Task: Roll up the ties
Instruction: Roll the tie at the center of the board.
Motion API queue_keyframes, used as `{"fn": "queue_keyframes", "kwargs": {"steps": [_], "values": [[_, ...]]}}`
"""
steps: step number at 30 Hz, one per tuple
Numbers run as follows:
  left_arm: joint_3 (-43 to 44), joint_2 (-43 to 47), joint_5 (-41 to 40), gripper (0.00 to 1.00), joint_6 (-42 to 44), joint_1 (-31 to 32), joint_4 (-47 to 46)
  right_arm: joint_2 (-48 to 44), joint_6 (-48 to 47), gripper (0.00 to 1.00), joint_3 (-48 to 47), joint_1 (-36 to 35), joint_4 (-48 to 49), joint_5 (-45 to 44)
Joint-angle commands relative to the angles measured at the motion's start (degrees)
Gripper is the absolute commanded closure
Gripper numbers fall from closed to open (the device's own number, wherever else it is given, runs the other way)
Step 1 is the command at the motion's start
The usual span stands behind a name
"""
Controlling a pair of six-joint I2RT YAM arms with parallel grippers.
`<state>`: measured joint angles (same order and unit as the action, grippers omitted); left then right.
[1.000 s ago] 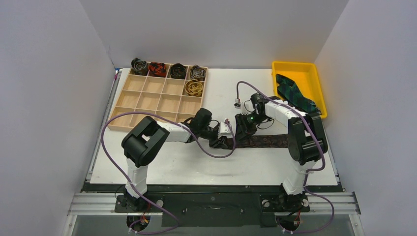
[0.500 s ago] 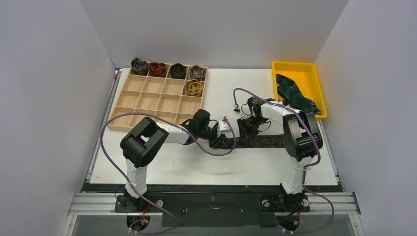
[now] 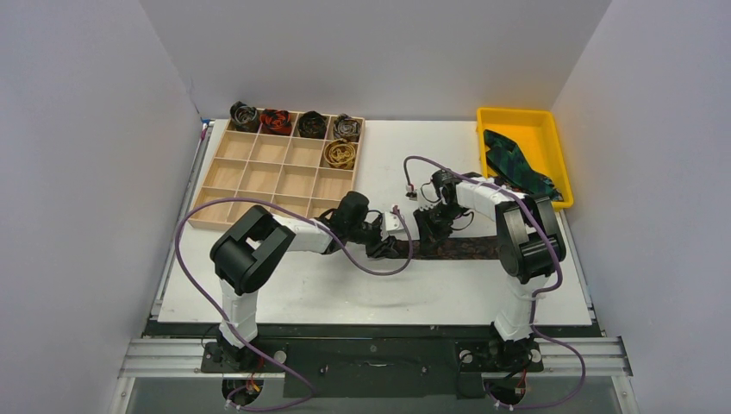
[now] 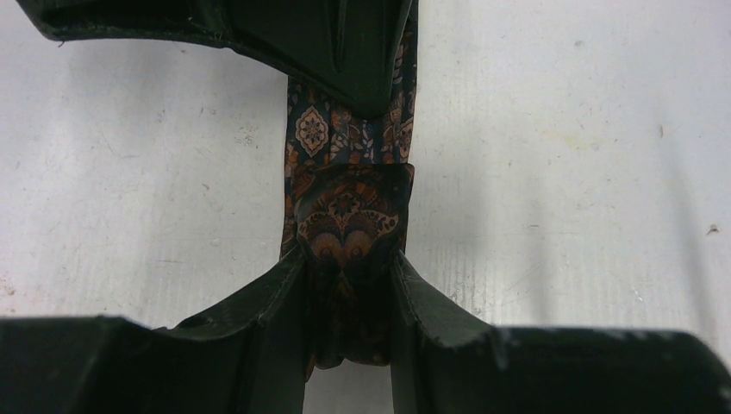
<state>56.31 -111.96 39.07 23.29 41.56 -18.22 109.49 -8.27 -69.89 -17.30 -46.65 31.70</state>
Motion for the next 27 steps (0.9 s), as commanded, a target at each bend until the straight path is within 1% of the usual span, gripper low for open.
{"fn": "queue_keyframes", "kwargs": {"steps": [1,3,4,5,6,7,10,13,16,19,22,24,26,27], "values": [[-0.6,-2.9,-6.5,0.86,7.2,-0.8,10.4,1.0,-5.8,0.99,0.4,1.2,-1.9,-9.4],[-0.9,-3.0,-6.5,0.86,7.7,-0.7,11.3,-0.5,-4.2,0.93,-1.0,2.3,-2.9,-3.1],[-1.1,-3.0,-6.5,0.86,7.8,-0.5,11.4,-1.0,-3.3,0.91,-1.4,3.2,-3.1,1.7],[-1.1,-3.0,-6.5,0.86,7.8,-0.4,11.5,-1.9,-1.3,0.85,-2.1,3.7,-3.3,4.2],[-1.2,-3.0,-6.4,0.86,7.7,-0.3,11.6,-2.3,-0.3,0.82,-2.3,4.3,-3.3,8.5],[-1.2,-3.1,-6.4,0.86,7.7,-0.2,11.6,-3.0,1.8,0.77,-2.5,4.5,-2.9,10.4],[-1.1,-3.4,-6.3,0.85,7.5,0.2,11.6,-3.7,5.3,0.74,-2.4,4.7,-1.2,16.7],[-0.7,-3.7,-6.3,0.85,7.1,0.3,11.5,-3.9,8.9,0.75,-1.5,3.7,0.9,20.2],[-0.6,-3.8,-6.3,0.85,6.8,0.3,11.6,-3.3,11.9,0.82,-0.7,2.5,3.3,21.0],[-0.3,-4.0,-6.2,0.85,6.4,0.4,11.5,-1.8,12.0,0.90,-0.7,1.0,4.3,19.1],[0.1,-4.4,-5.7,0.84,5.8,0.3,11.5,1.7,11.1,0.93,-1.4,0.4,5.3,15.6],[0.2,-4.4,-5.0,0.82,5.5,0.2,11.3,4.2,10.8,0.94,-2.1,0.4,5.7,12.6],[0.4,-4.5,-4.2,0.78,5.5,0.2,11.0,6.4,10.3,0.94,-2.5,0.2,6.1,10.1],[0.7,-4.7,-3.8,0.74,5.5,0.1,11.1,6.9,9.9,0.94,-2.6,0.2,6.1,8.3]]}}
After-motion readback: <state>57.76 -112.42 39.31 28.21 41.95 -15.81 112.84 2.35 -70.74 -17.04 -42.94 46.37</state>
